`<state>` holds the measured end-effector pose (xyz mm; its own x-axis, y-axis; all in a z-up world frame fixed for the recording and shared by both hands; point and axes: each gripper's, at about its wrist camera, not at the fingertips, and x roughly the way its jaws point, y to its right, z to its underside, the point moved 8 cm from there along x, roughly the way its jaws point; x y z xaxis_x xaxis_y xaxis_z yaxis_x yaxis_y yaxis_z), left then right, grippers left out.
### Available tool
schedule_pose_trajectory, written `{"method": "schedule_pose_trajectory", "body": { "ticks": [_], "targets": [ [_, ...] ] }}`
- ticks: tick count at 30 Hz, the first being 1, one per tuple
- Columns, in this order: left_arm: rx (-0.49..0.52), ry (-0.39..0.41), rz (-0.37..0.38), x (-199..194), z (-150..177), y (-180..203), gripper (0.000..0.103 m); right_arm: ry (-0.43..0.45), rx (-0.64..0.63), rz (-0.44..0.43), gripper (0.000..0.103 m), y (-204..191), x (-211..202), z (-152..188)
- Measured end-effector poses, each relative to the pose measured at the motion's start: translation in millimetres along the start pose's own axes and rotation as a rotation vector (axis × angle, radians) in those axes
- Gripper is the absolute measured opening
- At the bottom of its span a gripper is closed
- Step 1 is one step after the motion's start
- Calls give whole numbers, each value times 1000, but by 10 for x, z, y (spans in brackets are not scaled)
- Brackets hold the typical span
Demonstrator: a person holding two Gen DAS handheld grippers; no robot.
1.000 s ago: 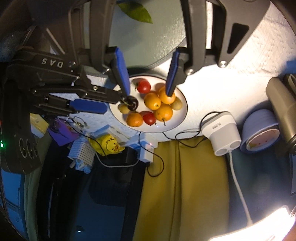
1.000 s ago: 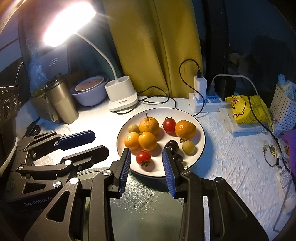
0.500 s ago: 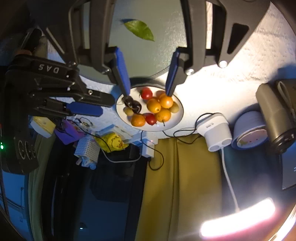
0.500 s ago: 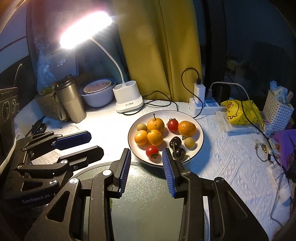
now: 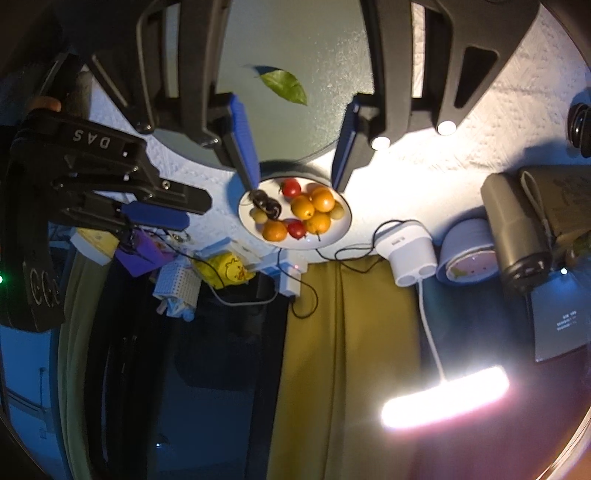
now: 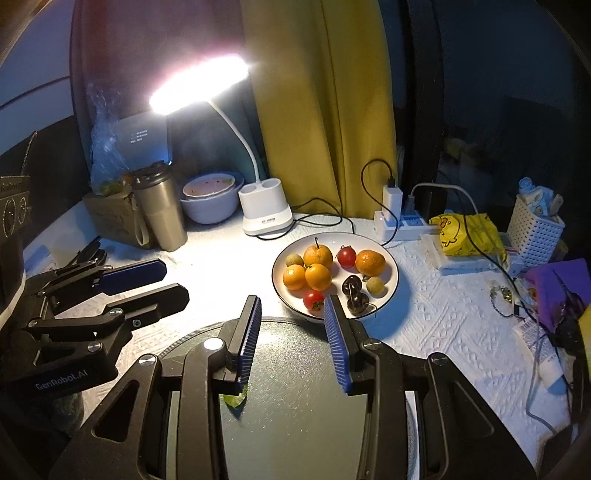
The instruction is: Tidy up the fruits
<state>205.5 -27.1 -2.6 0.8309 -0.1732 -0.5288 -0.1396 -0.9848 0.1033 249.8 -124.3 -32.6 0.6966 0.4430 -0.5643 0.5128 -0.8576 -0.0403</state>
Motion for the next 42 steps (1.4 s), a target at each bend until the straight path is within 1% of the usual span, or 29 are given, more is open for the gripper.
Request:
{"method": "schedule_pose_trajectory", "body": {
  "ticks": [2,3,4,5,6,7,9,11,14,18,23,27,32,42],
  "targets": [
    [0,13,1,-75,-24,22,45,12,-2,7,37,-24,-80,-12],
    [2,23,0,-119,-40,34,50,17,-2,10,37,-27,-109,-18],
    [2,30,0,-146,-55,44,60,23,-3,13,37,-33,-143,-24],
    [0,43,2,-198,-77,57,65,29,-3,17,38,-37,-181,-34],
    [-1,49,4,-220,-96,63,76,37,-4,22,38,-43,-224,-46],
    [-1,58,4,-257,-119,74,81,43,-6,25,38,-49,-258,-58],
    [5,76,-4,-334,-160,84,81,62,-4,38,44,-52,-357,-89],
    [9,96,-11,-411,-207,91,81,80,-5,49,54,-53,-443,-128],
    [12,123,-30,-514,-272,88,82,106,-4,64,59,-48,-569,-170],
    [13,152,-54,-624,-349,60,83,138,-3,83,61,-42,-723,-233],
    [11,173,-116,-703,-400,-2,83,171,-3,95,63,-26,-869,-284],
    [5,195,-116,-746,-416,-33,83,185,-1,108,63,1,-920,-310],
    [-2,216,-127,-789,-436,-62,83,182,3,105,64,10,-916,-308],
    [4,209,-117,-749,-433,-53,83,182,4,107,64,23,-890,-305]
  ]
}}
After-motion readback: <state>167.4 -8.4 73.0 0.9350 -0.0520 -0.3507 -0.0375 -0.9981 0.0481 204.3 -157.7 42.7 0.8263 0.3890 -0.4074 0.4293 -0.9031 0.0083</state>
